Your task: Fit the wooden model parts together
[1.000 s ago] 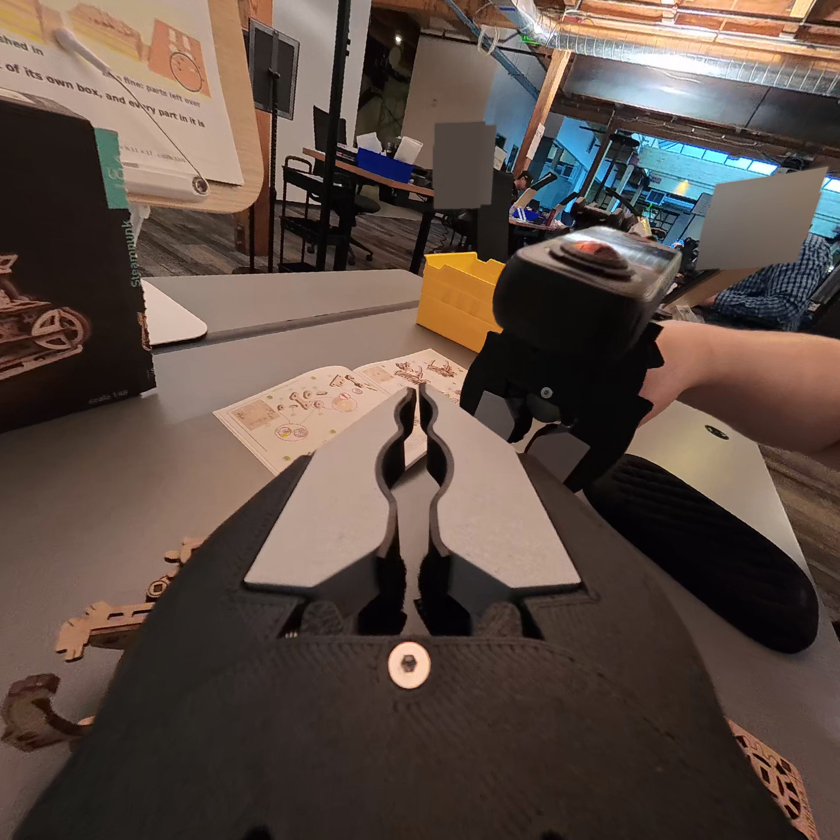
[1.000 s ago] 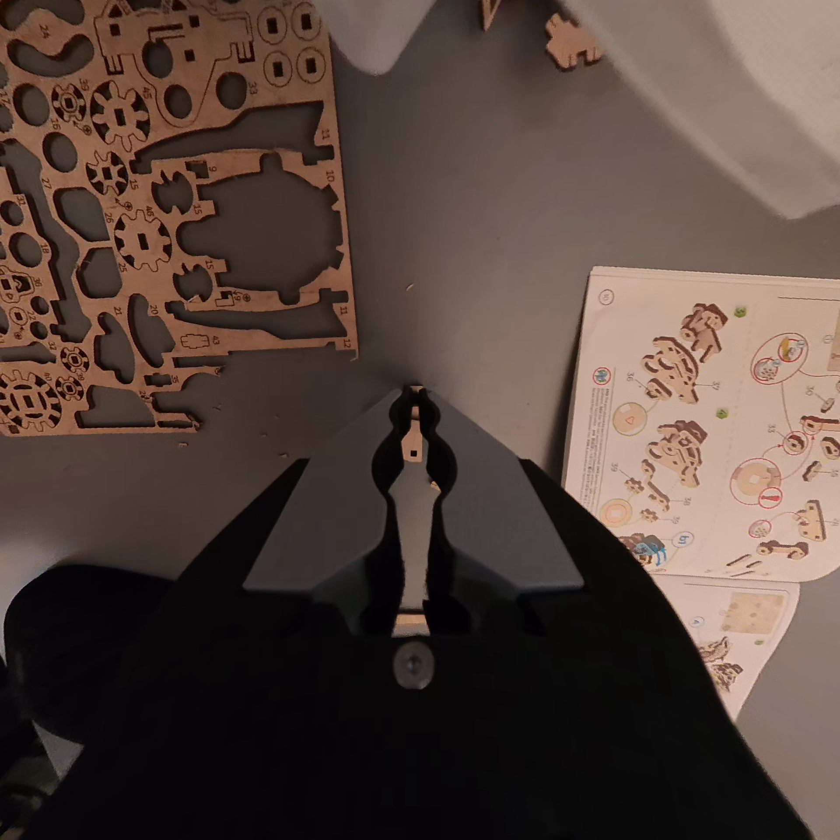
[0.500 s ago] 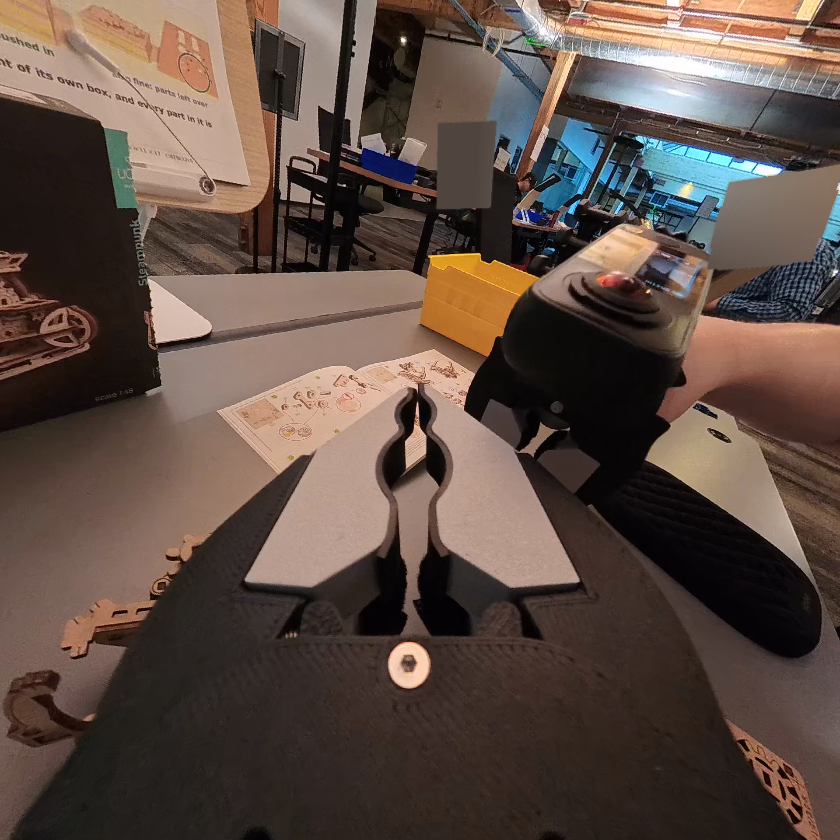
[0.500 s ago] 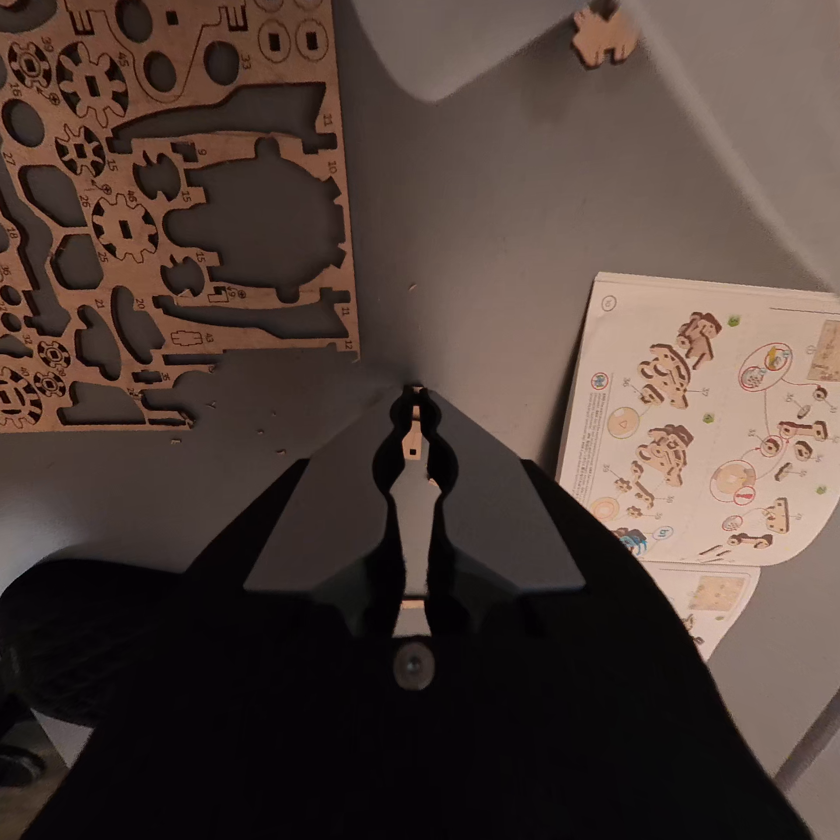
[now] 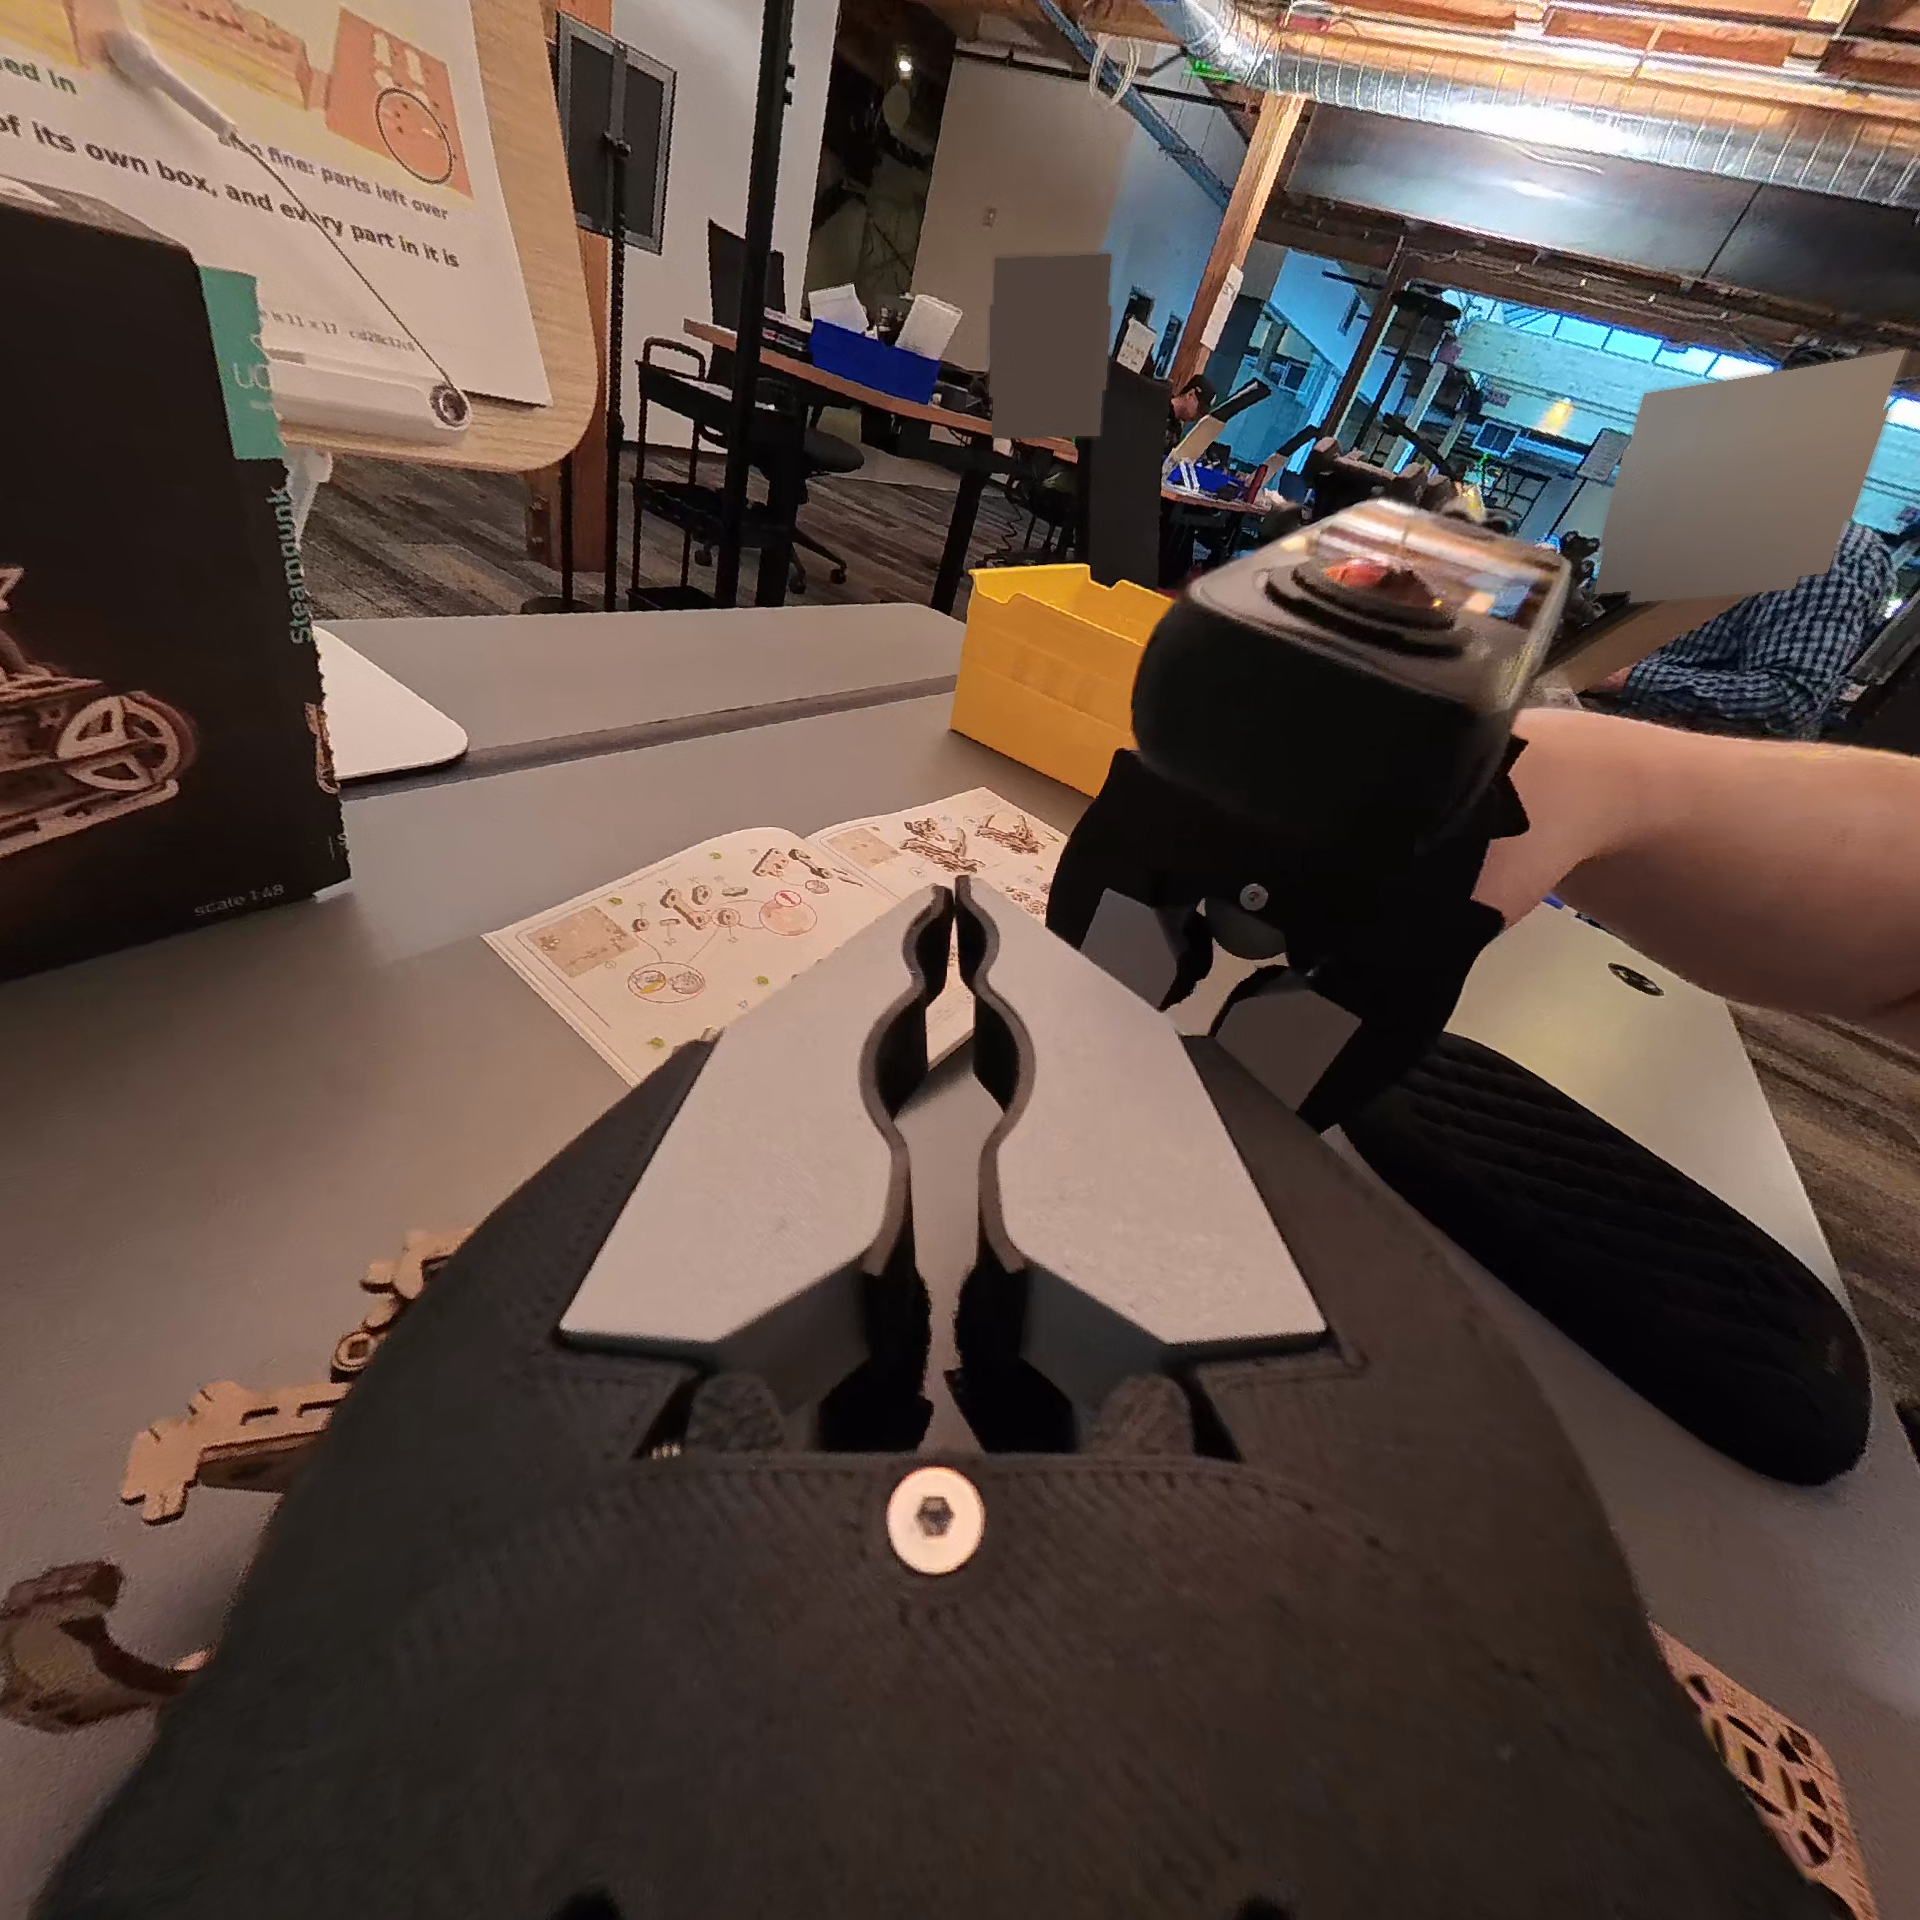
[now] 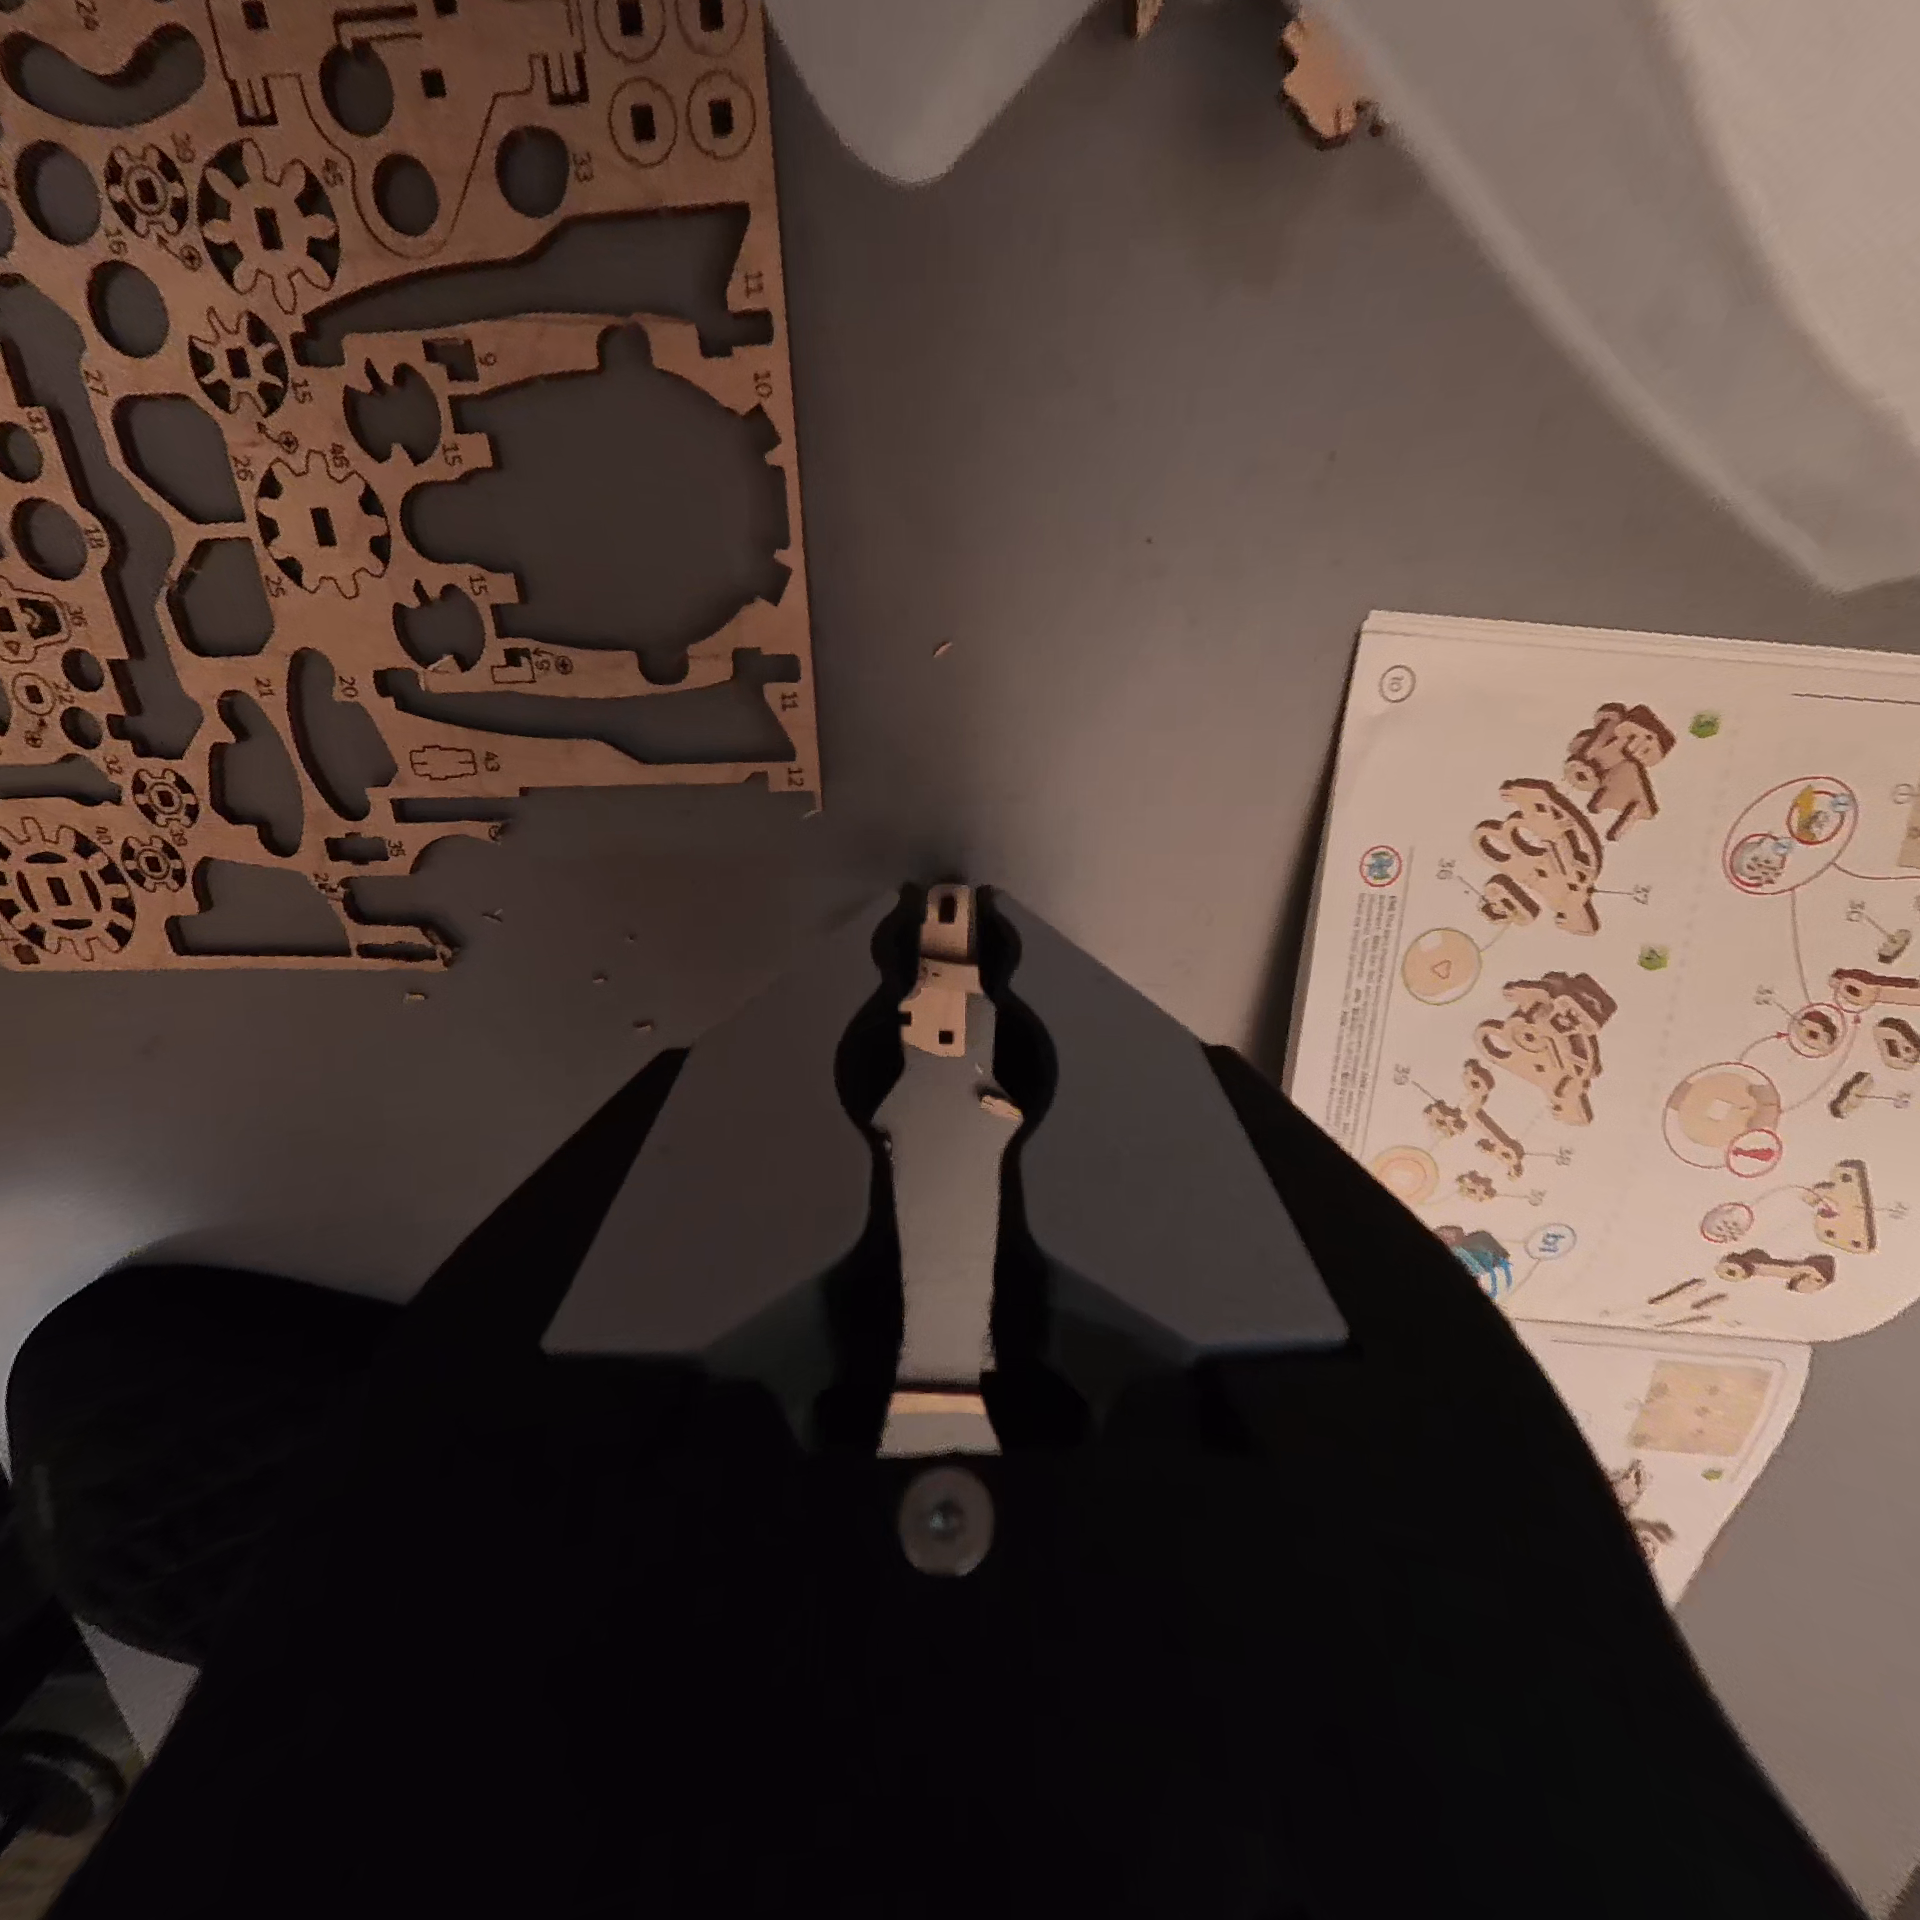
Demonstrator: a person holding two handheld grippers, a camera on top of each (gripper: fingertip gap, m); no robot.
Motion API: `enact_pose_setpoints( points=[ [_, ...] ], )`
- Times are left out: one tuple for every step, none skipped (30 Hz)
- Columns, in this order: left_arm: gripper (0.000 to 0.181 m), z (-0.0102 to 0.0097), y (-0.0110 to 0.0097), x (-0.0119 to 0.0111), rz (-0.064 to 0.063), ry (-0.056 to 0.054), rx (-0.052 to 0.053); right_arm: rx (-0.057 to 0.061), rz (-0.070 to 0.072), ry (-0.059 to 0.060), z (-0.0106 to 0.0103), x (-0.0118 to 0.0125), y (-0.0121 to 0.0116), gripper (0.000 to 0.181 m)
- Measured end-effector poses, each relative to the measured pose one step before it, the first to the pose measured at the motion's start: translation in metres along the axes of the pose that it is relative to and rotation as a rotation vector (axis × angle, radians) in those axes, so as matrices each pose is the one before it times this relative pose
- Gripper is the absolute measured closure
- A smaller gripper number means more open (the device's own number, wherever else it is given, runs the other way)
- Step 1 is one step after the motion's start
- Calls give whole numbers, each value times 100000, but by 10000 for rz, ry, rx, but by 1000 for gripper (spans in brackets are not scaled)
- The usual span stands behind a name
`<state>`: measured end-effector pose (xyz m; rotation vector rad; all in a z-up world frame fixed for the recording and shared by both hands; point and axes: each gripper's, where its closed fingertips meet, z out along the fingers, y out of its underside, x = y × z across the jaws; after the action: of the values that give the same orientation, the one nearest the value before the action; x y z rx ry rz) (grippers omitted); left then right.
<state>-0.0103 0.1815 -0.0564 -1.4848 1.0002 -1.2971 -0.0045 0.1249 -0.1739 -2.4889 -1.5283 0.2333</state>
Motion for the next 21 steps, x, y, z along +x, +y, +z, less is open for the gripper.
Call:
enact_pose_setpoints(
  points=[
    [181, -15, -50, -39, 53, -21, 12, 110, 58, -70, -89, -43, -88, 173],
    [181, -17, -68, -22, 31, -18, 25, 32, 54, -4, -102, 56, 16, 171],
    [181, -24, -42, -8, -4, -6, 24, 23, -9, -17, -136, 34, 58, 168],
    [181, -12, -25, 9, -31, 16, 20, 58, -23, -33, -177, 9, 19, 168],
    [181, -15, -19, 26, -30, 22, 17, 122, 10, 25, -218, 140, -79, 168],
    [181, -13, -34, 0, -15, 1, 23, 166, 16, -52, -174, 51, -164, 168],
    [181, -9, -32, 11, 1, 2, 18, 119, 61, -126, -89, -41, -122, 168],
    [181, -6, -29, -7, 11, -3, 7, 14, 100, -110, 21, -26, -29, 168],
    [181, -20, -29, -2, 13, -8, 18, -59, 38, -69, 110, 1, 46, 168],
    [181, -21, -38, 12, 12, -1, 17, -106, -33, 6, 153, 40, 96, 169],
    [181, -6, -18, -8, 4, -5, 6, -146, -61, 25, 151, 35, 141, 170],
    [181, -8, -3, 12, -1, 2, 4, -136, -42, -9, 134, -41, 134, 170],
    [181, -14, -13, 11, -6, 7, 9, -110, -8, 29, 97, 25, 94, 170],
    [181, 7, 7, 17, -9, 7, -5, -57, -19, 44, 35, 38, 41, 172],
    [181, 5, 19, 3, -5, 7, -9, 15, -29, -28, 20, -86, -40, 175],
    [181, 7, 7, 16, -2, 9, -5, 18, 25, -54, 31, -98, -53, 175],
    [181, 14, 23, 7, -1, 4, -9, -32, 42, -16, 43, -20, 26, 176],
    [181, 13, 24, 2, -3, 7, -12, -82, 11, -22, 66, -34, 116, 176],
    [181, 15, 19, 10, -9, 9, -9, -24, -29, 18, 31, 13, 18, 176],
    [181, 15, 20, 8, -10, 8, -10, 80, -47, 49, -15, 24, -139, 176],
    [181, 9, 32, 7, -3, 4, -16, 12, -6, -18, -28, -46, -27, 179]
  ],
)
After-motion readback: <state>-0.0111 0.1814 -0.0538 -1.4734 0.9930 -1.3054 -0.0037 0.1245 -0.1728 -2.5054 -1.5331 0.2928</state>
